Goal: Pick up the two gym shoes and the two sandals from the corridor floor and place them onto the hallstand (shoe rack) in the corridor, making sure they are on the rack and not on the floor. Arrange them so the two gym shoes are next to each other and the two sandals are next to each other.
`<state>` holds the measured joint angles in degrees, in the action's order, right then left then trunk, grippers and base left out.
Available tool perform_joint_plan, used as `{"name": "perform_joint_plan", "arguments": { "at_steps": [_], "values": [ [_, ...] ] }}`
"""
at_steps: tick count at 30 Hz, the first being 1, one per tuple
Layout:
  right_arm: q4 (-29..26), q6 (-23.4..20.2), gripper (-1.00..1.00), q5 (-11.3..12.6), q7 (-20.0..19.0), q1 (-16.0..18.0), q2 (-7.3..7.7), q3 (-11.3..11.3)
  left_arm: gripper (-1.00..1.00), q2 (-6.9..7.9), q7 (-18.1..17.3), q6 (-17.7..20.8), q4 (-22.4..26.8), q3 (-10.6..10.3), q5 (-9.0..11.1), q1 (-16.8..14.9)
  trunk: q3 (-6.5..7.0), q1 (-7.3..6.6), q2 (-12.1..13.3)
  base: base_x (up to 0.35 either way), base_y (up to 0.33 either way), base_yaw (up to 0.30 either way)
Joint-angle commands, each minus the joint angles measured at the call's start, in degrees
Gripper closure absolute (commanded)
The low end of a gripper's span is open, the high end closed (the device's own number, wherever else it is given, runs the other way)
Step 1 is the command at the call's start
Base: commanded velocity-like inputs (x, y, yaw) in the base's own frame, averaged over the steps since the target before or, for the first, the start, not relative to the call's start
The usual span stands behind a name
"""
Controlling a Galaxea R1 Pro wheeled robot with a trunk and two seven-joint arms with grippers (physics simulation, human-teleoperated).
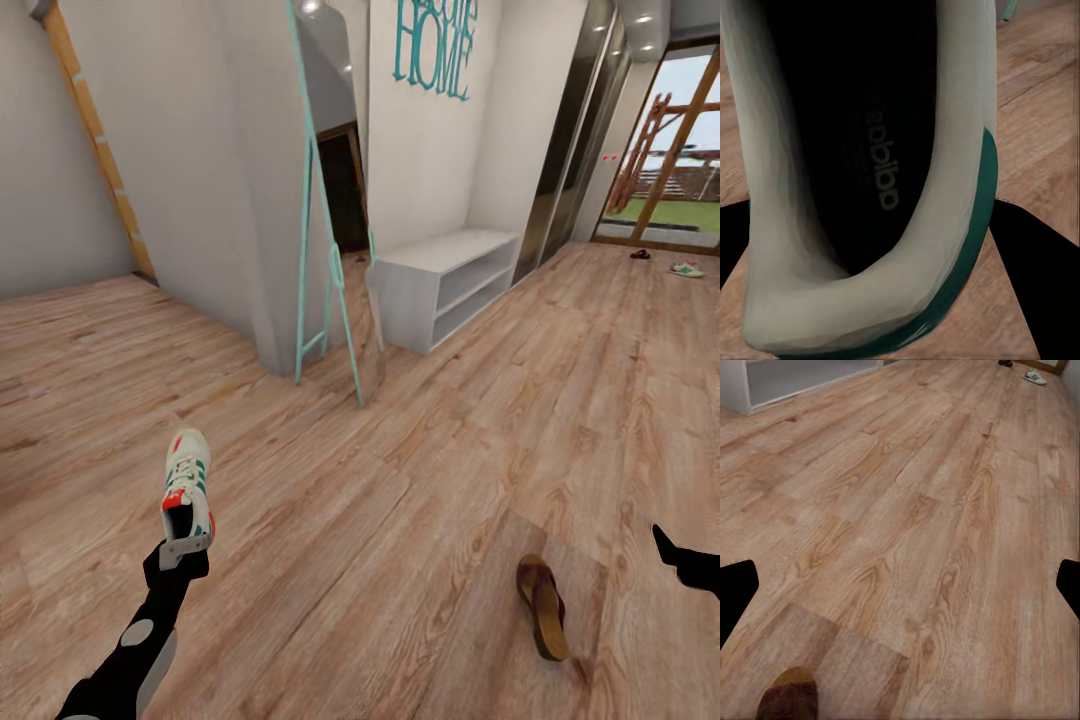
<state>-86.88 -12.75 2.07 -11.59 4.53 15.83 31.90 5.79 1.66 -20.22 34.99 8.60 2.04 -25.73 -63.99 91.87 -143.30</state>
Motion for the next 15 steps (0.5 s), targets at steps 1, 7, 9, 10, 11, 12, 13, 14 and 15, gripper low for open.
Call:
{"name": "perform_joint_plan", "arguments": {
  "at_steps": [1, 7, 9, 10, 11, 12, 13, 14, 15],
  "values": [
    [-0.05, -0.33, -1.00, 0.23, -0.34, 0.04, -0.01, 0.09, 1.00, 0.02, 0.10, -0.19, -0.01, -0.07, 0.20, -0.03, -0.04, -0.04, -0.02, -0.200, -0.120, -0.002],
    [-0.04, -0.35, -1.00, 0.23, -0.32, 0.04, -0.01, -0.08, 1.00, 0.06, 0.10, -0.19, -0.01, -0.07, 0.17, -0.03, -0.04, -0.04, -0.02, -0.063, -0.033, -0.001],
    [0.46, -0.26, -1.00, 0.34, -0.40, 0.04, -0.08, -0.29, 1.00, 0.10, 0.10, -0.09, 0.50, -0.07, -0.38, -0.03, -0.04, -0.04, -0.02, -0.003, -0.002, 0.000],
    [1.19, -0.26, -1.00, 0.37, -0.43, 0.06, -0.19, -0.38, 1.00, 0.02, 0.05, 0.16, 1.75, -0.07, -1.45, -0.01, -0.04, -0.04, -0.02, 0.000, 0.000, 0.000],
    [4.01, -0.15, -1.00, 0.32, -0.45, 0.05, -0.69, -0.73, 1.00, -0.13, 0.02, 0.50, 3.02, 0.04, -3.85, 0.04, -0.04, -0.04, -0.02, 0.000, 0.000, 0.000],
    [6.50, 0.21, -1.00, 0.31, -0.45, 0.05, -0.86, -2.18, 1.00, -0.22, 0.05, 0.66, 3.34, 0.19, -5.50, 0.05, -0.04, -0.04, -0.02, 0.000, 0.000, 0.000],
    [8.20, 0.73, -1.00, 0.31, -0.45, 0.07, -0.92, -3.80, 1.00, -0.31, 0.06, 0.74, 3.46, 0.23, -6.42, 0.04, -0.04, -0.04, -0.02, 0.000, 0.000, 0.000],
    [9.88, 1.52, -1.00, 0.31, -0.43, 0.07, -0.98, -5.81, 1.00, -0.41, 0.08, 0.81, 3.54, 0.25, -7.09, 0.03, -0.04, -0.04, -0.02, 0.000, 0.000, 0.000],
    [11.61, 2.64, -1.00, 0.27, -0.41, 0.06, -1.01, -7.94, 1.00, -0.53, 0.08, 0.92, 3.59, 0.26, -7.52, 0.02, -0.04, -0.04, -0.02, 0.000, 0.000, 0.000]
  ]
}}
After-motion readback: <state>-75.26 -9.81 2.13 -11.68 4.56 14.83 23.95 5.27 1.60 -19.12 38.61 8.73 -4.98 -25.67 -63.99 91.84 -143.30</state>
